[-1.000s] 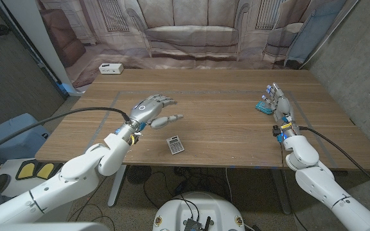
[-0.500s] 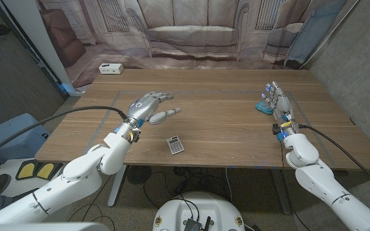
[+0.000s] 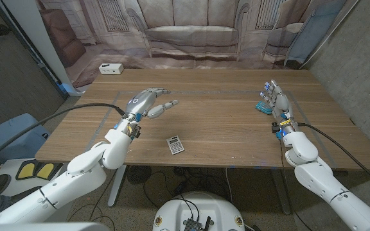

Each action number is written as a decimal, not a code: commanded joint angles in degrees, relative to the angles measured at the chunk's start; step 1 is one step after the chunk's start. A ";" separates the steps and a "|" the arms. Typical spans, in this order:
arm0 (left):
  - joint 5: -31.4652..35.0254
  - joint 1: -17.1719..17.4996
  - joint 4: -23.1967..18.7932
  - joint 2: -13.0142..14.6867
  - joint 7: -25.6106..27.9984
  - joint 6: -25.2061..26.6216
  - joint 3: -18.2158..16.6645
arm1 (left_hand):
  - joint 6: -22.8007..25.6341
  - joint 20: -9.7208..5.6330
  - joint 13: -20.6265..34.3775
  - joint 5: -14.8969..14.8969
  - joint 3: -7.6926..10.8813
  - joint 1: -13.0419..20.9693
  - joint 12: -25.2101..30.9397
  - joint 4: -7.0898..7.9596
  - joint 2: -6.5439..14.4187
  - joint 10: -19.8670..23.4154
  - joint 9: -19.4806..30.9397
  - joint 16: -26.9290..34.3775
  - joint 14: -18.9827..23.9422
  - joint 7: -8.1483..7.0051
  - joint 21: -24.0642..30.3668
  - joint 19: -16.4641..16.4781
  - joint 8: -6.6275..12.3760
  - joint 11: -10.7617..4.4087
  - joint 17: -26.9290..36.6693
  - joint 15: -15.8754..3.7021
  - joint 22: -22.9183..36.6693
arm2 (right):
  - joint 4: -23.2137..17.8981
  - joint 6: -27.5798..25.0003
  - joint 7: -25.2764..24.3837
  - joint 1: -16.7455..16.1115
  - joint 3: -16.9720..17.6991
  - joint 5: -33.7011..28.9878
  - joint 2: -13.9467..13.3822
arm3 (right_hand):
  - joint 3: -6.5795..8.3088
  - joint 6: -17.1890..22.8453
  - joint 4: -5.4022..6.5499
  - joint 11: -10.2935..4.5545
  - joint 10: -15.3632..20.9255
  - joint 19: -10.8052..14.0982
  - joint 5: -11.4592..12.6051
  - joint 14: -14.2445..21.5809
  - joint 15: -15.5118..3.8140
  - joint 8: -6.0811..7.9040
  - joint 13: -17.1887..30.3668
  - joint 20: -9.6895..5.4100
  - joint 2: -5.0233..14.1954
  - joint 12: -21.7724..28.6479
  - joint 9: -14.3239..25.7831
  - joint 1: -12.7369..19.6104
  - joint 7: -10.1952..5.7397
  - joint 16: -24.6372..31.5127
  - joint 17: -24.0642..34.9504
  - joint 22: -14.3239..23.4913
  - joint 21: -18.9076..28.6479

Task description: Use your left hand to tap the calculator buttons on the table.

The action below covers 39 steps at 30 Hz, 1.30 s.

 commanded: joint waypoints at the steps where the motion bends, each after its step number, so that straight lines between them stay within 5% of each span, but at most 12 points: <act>1: -2.36 -3.98 2.94 -4.39 2.22 -0.44 2.50 | 0.55 0.12 0.23 -0.06 0.09 -0.36 0.04 -0.22 0.18 0.20 0.12 -0.12 -0.38 0.22 -0.14 -0.23 0.26 0.64 0.08 0.16 0.20 | 1.64 0.38 2.29 1.53 -0.58 0.62 -0.25 | -0.18 0.27 -0.15 -0.20 0.83 0.74 -0.07 0.55 0.12 -0.07 0.11 -0.01 0.56 0.12 0.18 0.30 0.48 0.20 0.18 0.12 0.26; 25: -11.49 -4.50 3.14 -11.93 7.30 2.73 2.59 | 1.04 0.14 0.21 -0.12 0.09 -0.62 0.16 -0.27 0.07 0.66 0.11 0.12 0.20 1.36 -0.17 -0.43 0.10 1.03 0.06 0.67 0.19 | 5.38 0.23 6.92 3.89 0.60 4.38 -1.91 | -0.30 0.51 -0.13 -0.13 1.37 0.92 -0.08 0.85 0.16 0.00 0.11 -0.01 0.53 0.23 0.19 0.26 0.61 0.24 0.21 0.11 0.19; 39: -20.19 -7.37 8.40 -14.32 7.49 -3.18 1.94 | 1.46 -0.21 0.19 -0.14 0.02 -0.85 0.28 -0.30 -0.08 1.10 0.10 0.22 0.64 2.44 -0.04 -0.12 0.06 1.57 0.05 0.86 0.16 | 5.55 -0.01 6.38 4.92 -0.09 3.32 -1.85 | -0.36 0.57 -0.12 -0.11 1.44 0.98 -0.08 0.89 0.24 0.01 0.11 0.01 0.53 0.20 0.19 0.24 0.70 0.22 0.23 0.11 0.16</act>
